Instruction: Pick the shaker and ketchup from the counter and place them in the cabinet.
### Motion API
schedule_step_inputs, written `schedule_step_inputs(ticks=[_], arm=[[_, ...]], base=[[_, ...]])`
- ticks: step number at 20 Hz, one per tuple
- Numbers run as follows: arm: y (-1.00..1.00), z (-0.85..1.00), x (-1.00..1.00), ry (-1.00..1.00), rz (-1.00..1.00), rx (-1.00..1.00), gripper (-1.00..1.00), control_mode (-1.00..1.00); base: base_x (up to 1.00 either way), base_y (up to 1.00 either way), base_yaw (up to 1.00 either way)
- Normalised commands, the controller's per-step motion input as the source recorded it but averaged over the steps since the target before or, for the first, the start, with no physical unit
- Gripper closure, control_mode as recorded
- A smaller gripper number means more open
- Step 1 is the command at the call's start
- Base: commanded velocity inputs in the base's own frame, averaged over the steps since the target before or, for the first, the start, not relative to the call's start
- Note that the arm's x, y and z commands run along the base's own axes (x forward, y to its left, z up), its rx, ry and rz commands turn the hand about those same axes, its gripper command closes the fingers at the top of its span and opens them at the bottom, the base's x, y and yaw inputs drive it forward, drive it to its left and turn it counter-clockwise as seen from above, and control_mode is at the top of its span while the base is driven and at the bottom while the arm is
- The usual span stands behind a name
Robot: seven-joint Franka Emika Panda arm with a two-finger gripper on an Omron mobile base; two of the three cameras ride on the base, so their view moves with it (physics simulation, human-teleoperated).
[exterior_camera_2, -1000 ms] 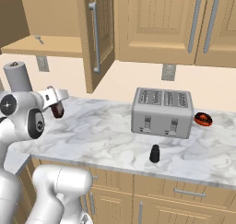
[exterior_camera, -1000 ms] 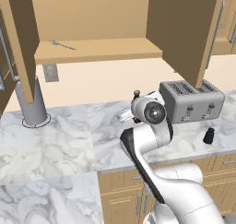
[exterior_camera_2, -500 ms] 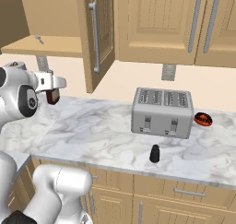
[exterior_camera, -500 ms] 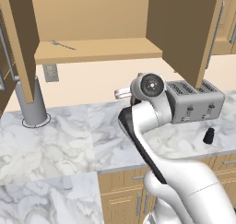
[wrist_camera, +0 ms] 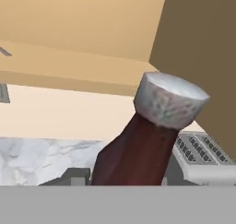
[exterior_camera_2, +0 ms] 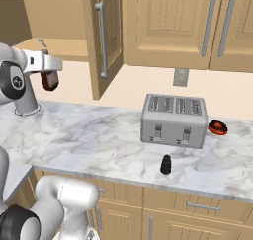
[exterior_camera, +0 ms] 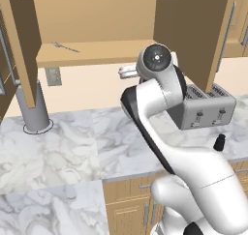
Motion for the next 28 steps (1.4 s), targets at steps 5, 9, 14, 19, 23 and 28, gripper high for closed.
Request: schedule_step_inputs(ticks=[5, 9, 14, 19, 23, 28], arm=[[0.00, 0.63, 0.00, -0.05, 0.00, 0.00, 1.00, -1.00], [0.00, 0.41, 0.00, -0.04, 0.00, 0.00, 1.00, -1.00], [-0.02, 0.22, 0.27, 0.00, 0.00, 0.00, 1.00, -1.00], [-0.05, 0.10, 0.42, 0.00, 0.00, 0.00, 1.00, -1.00], [0.00, 0.03, 0.41, -0.01, 0.00, -0.02, 1.00, -1.00], [0.00, -0.02, 0.38, 0.00, 0.00, -0.04, 1.00, -1.00]], base=[[0.00, 0.00, 0.00], [0.00, 0.00, 0.00], [0.00, 0.00, 0.00], [0.00, 0.00, 0.00], [0.00, 0.00, 0.00], [0.00, 0.00, 0.00]])
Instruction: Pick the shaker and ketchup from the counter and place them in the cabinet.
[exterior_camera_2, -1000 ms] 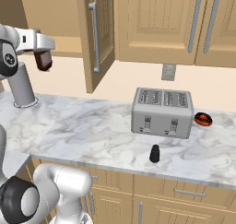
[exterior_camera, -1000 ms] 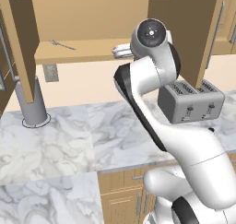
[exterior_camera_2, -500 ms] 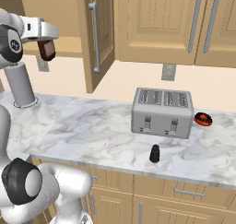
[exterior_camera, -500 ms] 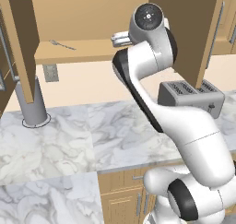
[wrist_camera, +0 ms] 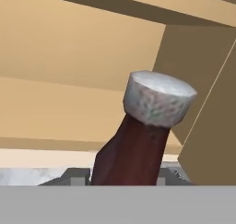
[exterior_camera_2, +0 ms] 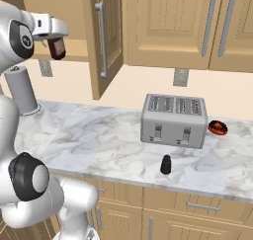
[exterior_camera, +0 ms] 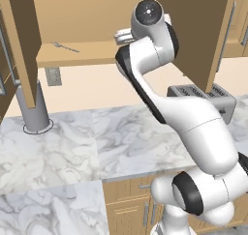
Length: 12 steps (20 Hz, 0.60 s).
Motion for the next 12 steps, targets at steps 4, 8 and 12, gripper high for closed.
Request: schedule_step_inputs(ticks=[4, 8, 12], arm=[[0.00, -0.27, 0.24, 0.00, 0.00, -0.06, 1.00, -1.00], [0.00, -0.35, 0.22, 0.00, 0.01, -0.07, 1.00, -1.00], [0.00, -0.05, 0.28, -0.02, 0.00, -0.07, 1.00, -1.00]], base=[[0.00, 0.00, 0.00], [0.00, 0.00, 0.00], [0.00, 0.00, 0.00]])
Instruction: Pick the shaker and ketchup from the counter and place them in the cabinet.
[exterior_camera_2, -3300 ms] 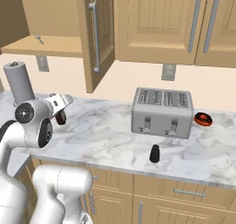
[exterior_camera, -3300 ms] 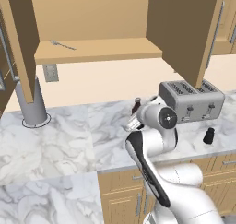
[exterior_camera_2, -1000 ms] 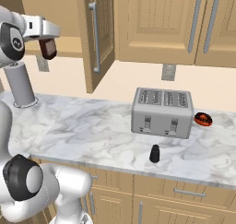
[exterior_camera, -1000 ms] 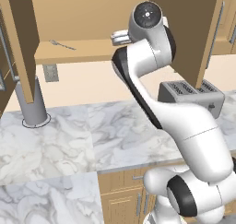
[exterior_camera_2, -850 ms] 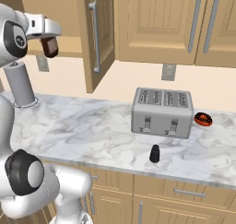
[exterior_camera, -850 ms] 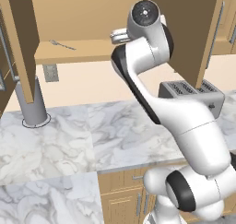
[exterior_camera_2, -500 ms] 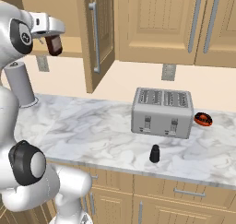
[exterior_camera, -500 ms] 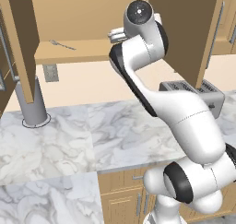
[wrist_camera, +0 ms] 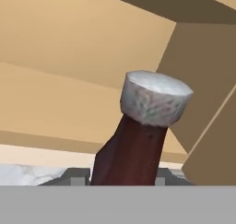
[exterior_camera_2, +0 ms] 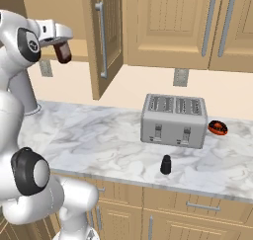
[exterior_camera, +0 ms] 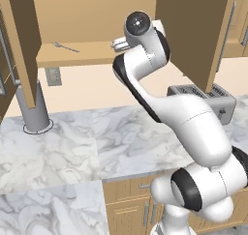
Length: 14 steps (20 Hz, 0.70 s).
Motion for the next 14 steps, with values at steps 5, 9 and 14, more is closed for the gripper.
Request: schedule_step_inputs(ticks=[5, 9, 14], arm=[[0.00, 0.00, 0.32, -0.03, 0.00, -0.04, 1.00, -1.00], [0.00, 0.00, 0.39, -0.01, 0.00, -0.01, 1.00, -1.00], [-0.01, 0.00, 0.47, 0.00, 0.00, 0.00, 1.00, -1.00]], base=[[0.00, 0.00, 0.00], [0.00, 0.00, 0.00], [0.00, 0.00, 0.00]])
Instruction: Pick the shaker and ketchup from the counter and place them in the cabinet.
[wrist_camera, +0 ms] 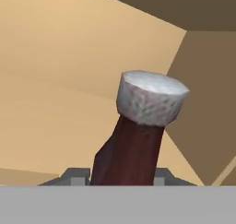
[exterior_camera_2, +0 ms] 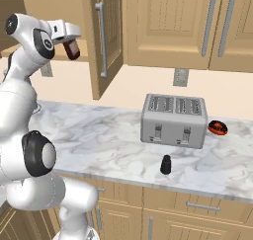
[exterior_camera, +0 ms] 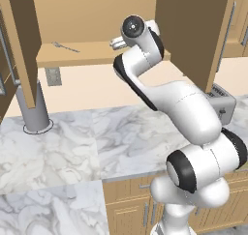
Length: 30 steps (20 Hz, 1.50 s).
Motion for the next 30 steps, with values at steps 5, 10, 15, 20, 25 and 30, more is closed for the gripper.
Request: schedule_step_inputs(ticks=[5, 10, 15, 20, 25, 30], arm=[[-0.01, 0.00, 0.47, 0.00, 0.00, 0.00, 1.00, -1.00], [0.00, 0.00, 0.48, 0.00, 0.00, 0.00, 1.00, -1.00], [0.00, -0.05, 0.46, 0.00, 0.00, 0.00, 1.00, -1.00], [0.00, -0.43, 0.39, 0.00, 0.01, 0.00, 1.00, -1.00], [0.00, -0.20, 0.33, 0.00, 0.00, 0.00, 1.00, -1.00], [0.00, -0.06, 0.38, 0.00, 0.00, 0.00, 1.00, -1.00]], base=[[0.00, 0.00, 0.00], [0.00, 0.00, 0.00], [0.00, 0.00, 0.00], [0.00, 0.00, 0.00], [0.00, 0.00, 0.00], [0.00, 0.00, 0.00]])
